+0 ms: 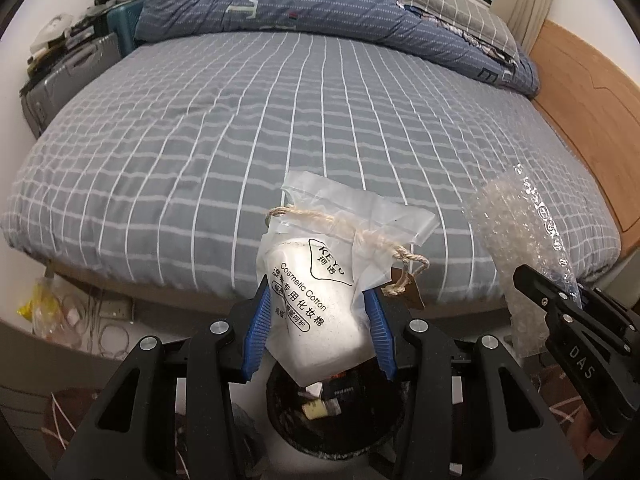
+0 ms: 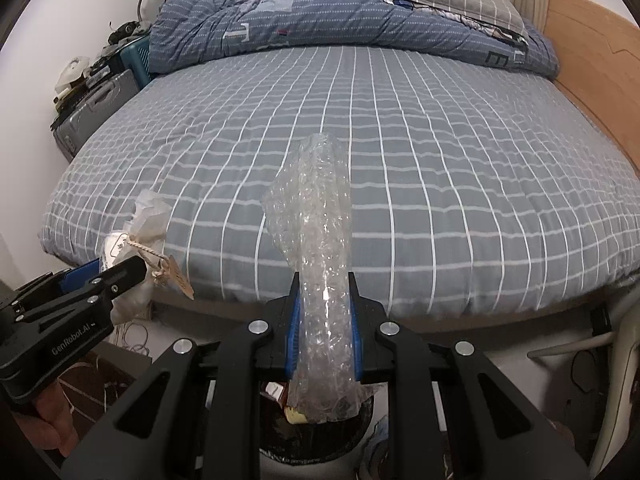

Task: Collect trash
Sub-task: 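Carry the cotton-pad bag and bubble wrap with both tools over the bin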

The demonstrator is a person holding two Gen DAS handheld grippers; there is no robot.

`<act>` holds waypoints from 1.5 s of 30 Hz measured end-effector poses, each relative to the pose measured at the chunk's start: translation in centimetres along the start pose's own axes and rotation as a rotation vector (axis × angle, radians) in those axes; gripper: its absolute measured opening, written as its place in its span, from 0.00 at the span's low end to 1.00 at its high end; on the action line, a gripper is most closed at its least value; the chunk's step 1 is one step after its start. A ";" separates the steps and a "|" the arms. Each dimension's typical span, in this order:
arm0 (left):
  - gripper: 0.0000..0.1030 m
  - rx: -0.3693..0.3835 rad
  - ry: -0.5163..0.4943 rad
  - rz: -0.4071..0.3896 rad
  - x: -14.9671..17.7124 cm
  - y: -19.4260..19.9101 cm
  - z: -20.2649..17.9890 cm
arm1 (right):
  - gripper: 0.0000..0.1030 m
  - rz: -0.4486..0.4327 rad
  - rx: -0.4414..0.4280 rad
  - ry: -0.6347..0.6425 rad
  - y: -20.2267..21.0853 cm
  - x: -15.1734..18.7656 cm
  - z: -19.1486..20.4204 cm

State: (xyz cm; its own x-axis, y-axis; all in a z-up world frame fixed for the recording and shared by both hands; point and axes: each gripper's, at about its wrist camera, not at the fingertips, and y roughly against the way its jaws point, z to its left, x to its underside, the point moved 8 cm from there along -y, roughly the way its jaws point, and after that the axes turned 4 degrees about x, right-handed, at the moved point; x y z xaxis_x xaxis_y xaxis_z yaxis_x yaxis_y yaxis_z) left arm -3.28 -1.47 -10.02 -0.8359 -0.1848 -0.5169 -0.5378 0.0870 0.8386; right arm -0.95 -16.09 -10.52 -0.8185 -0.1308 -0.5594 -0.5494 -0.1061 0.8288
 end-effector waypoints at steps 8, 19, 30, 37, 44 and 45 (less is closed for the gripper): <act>0.42 0.009 0.008 0.046 5.3 0.8 0.1 | 0.18 0.033 -0.005 -0.001 0.8 4.1 0.6; 0.42 -0.019 0.035 0.104 10.0 -0.2 2.0 | 0.18 0.112 -0.013 0.009 -0.3 9.9 1.4; 0.42 -0.027 0.066 0.147 13.0 -3.9 4.4 | 0.18 0.189 -0.001 0.027 -4.4 13.8 2.1; 0.42 -0.040 0.083 0.182 14.0 -6.7 6.0 | 0.18 0.254 -0.003 0.048 -7.9 15.3 2.8; 0.42 -0.069 0.090 0.211 14.7 -8.2 7.1 | 0.24 0.282 -0.022 0.080 -10.0 16.0 4.4; 0.42 -0.071 0.090 0.213 14.7 -8.3 7.2 | 0.29 0.277 -0.017 0.086 -10.2 15.9 4.5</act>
State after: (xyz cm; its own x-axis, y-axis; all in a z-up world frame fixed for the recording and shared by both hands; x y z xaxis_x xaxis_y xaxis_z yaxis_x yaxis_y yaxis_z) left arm -11.94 2.15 -25.82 -0.9147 -0.2562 -0.3126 -0.3390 0.0650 0.9385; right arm -9.17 -12.65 -27.78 -0.9195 -0.2402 -0.3112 -0.3031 -0.0710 0.9503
